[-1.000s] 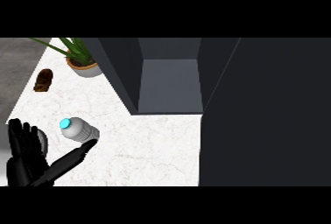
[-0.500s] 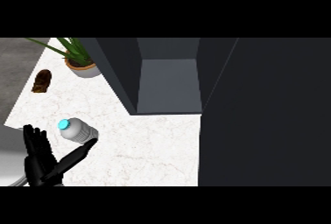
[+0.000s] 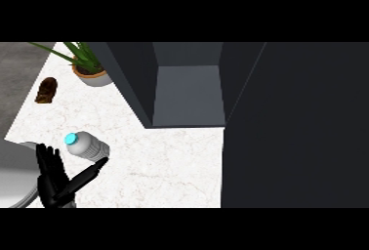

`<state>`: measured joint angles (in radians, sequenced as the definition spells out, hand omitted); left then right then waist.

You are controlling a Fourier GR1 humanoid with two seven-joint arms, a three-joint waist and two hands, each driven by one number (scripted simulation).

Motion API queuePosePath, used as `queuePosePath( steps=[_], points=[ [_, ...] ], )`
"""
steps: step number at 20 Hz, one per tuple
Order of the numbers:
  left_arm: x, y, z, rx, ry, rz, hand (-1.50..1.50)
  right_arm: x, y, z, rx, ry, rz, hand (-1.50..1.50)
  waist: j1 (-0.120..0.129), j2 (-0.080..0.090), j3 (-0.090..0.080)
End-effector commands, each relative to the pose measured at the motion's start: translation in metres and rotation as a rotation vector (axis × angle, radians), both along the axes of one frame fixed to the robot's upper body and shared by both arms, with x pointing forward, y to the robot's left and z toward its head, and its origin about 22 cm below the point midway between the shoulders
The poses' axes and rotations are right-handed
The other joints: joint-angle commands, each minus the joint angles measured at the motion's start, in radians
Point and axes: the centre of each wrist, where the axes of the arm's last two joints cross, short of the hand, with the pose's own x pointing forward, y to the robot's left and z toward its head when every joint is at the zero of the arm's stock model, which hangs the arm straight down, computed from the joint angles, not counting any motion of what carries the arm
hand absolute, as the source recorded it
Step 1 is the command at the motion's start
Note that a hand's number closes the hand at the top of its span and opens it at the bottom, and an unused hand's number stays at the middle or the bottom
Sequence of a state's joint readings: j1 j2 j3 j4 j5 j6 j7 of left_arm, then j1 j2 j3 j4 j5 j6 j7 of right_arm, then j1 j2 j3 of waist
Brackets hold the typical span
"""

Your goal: Pick up the bottled water, place it into the cabinet and close the cabinet

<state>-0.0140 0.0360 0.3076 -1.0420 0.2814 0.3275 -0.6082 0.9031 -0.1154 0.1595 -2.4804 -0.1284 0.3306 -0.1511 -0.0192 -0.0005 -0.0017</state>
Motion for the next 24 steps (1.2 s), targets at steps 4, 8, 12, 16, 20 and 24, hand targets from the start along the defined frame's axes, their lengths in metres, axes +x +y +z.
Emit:
queuePosePath(
  steps=[4,8,12,16,20,24],
  points=[
    [0.009,-0.009,-0.034,-0.101,-0.057,-0.094,-1.5,-0.014,0.006,0.033,0.046,-0.028,0.027,-1.5,-0.007,0.002,-0.001],
    [0.02,-0.009,-0.038,-0.133,-0.1,-0.097,-1.5,-0.022,0.003,0.034,0.043,-0.039,0.022,-1.5,-0.018,0.001,-0.001],
    [0.017,-0.031,-0.052,-0.135,-0.118,-0.034,1.5,-0.015,0.005,0.031,0.058,-0.033,0.002,-1.5,0.0,0.005,-0.001],
    [0.023,-0.028,-0.054,-0.174,-0.145,-0.042,1.5,-0.02,-0.001,0.027,0.047,-0.02,0.02,-1.5,-0.009,0.005,-0.001],
    [0.024,-0.013,-0.052,-0.215,-0.218,-0.036,1.5,-0.013,-0.001,0.007,0.048,-0.035,0.009,-1.5,-0.004,0.004,-0.001],
    [0.031,-0.022,-0.051,-0.216,-0.235,-0.069,1.5,-0.018,0.005,0.031,0.043,-0.049,0.016,-1.5,-0.011,0.007,-0.002]
  ],
)
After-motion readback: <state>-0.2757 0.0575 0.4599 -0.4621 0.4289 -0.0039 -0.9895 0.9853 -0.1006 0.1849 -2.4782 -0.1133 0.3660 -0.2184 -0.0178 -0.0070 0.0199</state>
